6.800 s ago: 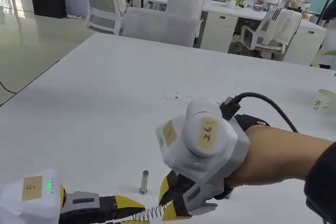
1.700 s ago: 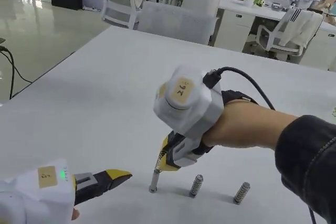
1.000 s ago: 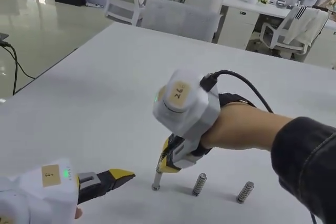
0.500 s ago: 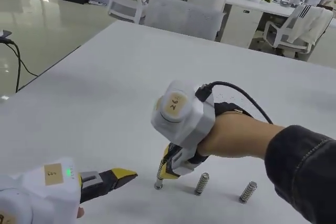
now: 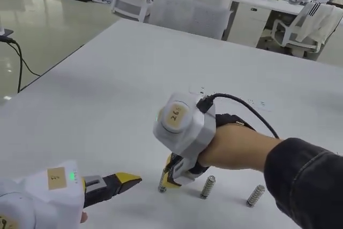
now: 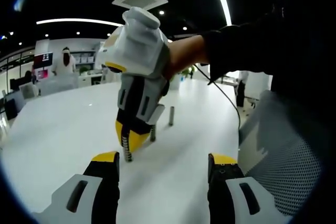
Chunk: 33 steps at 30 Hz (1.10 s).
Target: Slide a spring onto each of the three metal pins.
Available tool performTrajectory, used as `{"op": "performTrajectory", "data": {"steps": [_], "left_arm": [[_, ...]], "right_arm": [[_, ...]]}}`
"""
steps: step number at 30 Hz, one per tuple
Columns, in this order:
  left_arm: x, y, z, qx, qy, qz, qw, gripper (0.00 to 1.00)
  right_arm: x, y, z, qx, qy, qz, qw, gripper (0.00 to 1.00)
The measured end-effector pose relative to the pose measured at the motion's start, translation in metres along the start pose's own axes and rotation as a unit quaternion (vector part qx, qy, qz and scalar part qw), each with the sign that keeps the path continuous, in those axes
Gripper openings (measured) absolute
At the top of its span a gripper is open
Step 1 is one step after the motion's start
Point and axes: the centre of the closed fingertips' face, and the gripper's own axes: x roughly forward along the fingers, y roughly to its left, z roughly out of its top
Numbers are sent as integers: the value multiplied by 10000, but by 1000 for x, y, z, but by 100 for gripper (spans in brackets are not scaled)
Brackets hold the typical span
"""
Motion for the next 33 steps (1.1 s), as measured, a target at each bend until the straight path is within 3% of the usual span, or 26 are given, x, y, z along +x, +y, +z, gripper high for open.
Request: {"op": "performTrajectory", "data": {"steps": [16,33], "left_arm": [[0,-1,-1,0,56,-16,10000,64],[1,-1,0,33,75,-31,10000,65]], "right_arm": [[11,5,-12,121,73,135,9998,11],[-3,7,-19,287,-74,22,9996,12]]}}
